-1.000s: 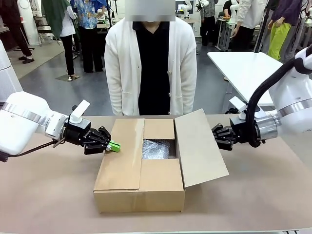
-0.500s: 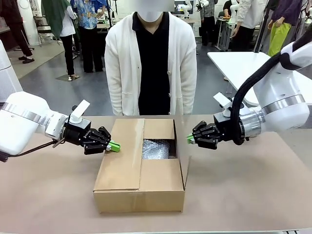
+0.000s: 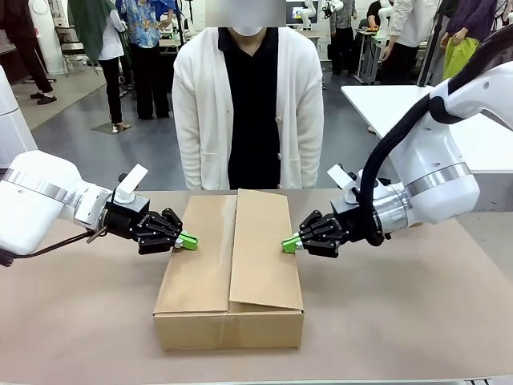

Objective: Wrap the clocks to prevent damage.
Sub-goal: Push the left (or right) flap of the Package Box to close it.

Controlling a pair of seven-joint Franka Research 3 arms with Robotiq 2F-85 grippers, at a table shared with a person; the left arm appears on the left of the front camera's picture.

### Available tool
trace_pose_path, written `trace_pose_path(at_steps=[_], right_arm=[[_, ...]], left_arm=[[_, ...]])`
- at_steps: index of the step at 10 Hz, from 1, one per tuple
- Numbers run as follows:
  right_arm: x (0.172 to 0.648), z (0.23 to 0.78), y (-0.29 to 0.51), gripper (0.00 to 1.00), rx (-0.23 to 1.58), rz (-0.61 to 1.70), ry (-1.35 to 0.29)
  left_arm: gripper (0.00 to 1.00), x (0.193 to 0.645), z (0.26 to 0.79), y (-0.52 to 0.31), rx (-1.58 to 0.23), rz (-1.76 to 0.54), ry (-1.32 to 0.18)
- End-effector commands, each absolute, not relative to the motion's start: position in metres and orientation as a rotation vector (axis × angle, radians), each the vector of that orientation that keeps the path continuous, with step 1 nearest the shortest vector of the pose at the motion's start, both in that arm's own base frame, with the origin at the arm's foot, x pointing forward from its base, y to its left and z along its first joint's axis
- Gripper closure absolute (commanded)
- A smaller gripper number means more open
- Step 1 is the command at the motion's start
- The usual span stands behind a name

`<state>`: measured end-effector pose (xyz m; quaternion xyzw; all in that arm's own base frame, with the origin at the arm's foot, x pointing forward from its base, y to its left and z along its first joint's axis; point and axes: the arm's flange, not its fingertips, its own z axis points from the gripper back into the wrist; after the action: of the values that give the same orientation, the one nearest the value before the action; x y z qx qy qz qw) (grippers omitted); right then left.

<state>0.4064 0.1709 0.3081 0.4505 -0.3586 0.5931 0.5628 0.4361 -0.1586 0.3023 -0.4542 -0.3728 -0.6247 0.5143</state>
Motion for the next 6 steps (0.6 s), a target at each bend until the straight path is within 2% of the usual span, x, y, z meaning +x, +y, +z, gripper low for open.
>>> trace_pose_path(at_steps=[1,6], right_arm=[[0.413,0.3051,0.191,0.99,1.03,1.376,-0.861],[0.422,0.3003,0.1929,0.99,0.994,1.377,-0.876]], left_arm=[[1.0,0.4362,0.2985,-0.159,-1.081,-1.504,-0.893],[1.0,0.4362,0.2985,-0.159,-1.081,-1.504,-0.893]])
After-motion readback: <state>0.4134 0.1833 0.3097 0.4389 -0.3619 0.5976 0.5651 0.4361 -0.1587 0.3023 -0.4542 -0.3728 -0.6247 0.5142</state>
